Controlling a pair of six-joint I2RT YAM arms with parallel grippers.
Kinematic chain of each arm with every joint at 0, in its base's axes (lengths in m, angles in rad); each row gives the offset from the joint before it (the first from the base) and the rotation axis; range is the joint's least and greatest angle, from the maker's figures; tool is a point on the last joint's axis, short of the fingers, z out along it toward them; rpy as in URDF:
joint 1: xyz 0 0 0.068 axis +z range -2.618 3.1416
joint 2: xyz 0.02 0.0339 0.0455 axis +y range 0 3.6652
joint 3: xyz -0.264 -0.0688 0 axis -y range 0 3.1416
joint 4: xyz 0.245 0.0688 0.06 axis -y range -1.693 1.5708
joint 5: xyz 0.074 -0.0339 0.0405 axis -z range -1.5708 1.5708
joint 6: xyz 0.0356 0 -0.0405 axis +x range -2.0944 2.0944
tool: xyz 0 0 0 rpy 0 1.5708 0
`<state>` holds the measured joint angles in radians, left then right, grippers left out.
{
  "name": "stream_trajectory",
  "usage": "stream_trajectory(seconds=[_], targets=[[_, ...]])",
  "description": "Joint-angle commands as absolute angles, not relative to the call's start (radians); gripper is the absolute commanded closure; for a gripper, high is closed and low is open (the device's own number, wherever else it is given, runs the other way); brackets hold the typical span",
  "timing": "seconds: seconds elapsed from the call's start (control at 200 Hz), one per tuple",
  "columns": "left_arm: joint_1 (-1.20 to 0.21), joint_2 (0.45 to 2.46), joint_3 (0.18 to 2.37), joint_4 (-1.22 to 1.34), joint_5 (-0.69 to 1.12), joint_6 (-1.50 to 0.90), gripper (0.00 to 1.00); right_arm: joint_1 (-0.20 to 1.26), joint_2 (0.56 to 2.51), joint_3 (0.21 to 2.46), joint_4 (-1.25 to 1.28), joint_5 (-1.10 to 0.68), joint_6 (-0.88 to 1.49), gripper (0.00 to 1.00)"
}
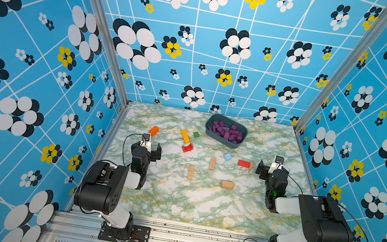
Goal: Pick purple bricks into the storage bin
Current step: Reset both arms
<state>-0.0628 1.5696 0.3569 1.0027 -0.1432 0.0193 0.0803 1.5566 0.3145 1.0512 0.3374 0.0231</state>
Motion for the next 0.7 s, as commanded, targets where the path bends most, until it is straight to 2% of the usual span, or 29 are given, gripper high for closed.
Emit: stream_trajectory(seconds=[0.0,0.28,0.465,0.695], targets=[[-0.055,1.555,0.362,0.973,-0.119,0.007,0.01,0.07,1.564,0.345,1.015,0.408,0.052,0.01],[-0.062,1.556,0.356,0.987,-0.115,0.019,0.01,0.068,1.566,0.291,1.12,0.368,0.035,0.01],[-0.065,1.555,0.35,0.996,-0.095,0.03,0.01,0.07,1.563,0.318,1.059,0.198,-0.024,0.01],[-0.064,1.557,0.354,0.992,-0.092,0.03,0.01,0.068,1.562,0.354,0.99,0.239,-0.003,0.01]])
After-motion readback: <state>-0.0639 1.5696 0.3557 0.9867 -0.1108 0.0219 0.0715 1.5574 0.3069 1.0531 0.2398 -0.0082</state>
